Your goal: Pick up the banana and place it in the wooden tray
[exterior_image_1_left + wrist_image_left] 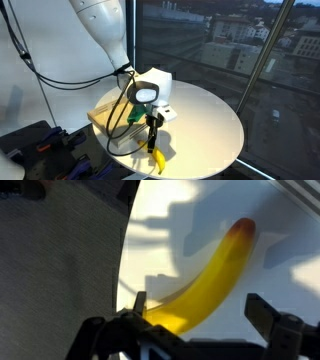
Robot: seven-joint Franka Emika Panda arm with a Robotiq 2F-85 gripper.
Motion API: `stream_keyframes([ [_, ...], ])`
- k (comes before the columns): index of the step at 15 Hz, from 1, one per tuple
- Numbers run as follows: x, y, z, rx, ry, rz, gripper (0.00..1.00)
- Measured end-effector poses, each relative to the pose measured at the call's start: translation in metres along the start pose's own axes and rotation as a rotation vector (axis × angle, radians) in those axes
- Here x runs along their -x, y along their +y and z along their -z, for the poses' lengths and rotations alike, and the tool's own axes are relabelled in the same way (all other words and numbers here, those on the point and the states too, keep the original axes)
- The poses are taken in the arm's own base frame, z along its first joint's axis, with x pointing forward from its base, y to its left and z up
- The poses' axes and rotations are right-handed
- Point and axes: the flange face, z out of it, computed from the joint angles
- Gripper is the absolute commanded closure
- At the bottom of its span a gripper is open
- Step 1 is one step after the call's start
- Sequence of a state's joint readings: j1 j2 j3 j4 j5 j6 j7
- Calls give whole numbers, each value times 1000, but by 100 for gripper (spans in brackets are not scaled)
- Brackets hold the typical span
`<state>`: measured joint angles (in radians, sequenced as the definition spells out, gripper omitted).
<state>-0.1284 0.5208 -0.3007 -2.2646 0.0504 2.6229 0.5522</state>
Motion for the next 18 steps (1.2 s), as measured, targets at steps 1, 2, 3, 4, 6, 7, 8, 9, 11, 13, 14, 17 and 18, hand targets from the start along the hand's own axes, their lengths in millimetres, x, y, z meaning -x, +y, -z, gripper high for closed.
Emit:
stream_keyframes([
  [1, 0, 0, -2, 2, -2, -1, 0],
  [2, 1, 0, -4, 2, -3, -2, 0],
  [3, 1, 0, -6, 1, -1, -4, 0],
  [4, 1, -1, -7, -1, 1, -6, 0],
  [6, 1, -3, -9, -5, 5, -10, 0],
  [7, 2, -4, -9, -6, 5, -11, 0],
  [8, 2, -5, -10, -7, 6, -11, 0],
  [9, 3, -6, -10, -8, 6, -12, 0],
  [11, 4, -10, -11, -9, 6, -10, 0],
  [13, 5, -13, -13, -7, 6, -5, 0],
  [14, 5, -14, -14, -5, 6, -3, 0],
  [17, 6, -17, -18, 0, 5, 2, 0],
  [18, 6, -17, -19, 1, 5, 3, 0],
])
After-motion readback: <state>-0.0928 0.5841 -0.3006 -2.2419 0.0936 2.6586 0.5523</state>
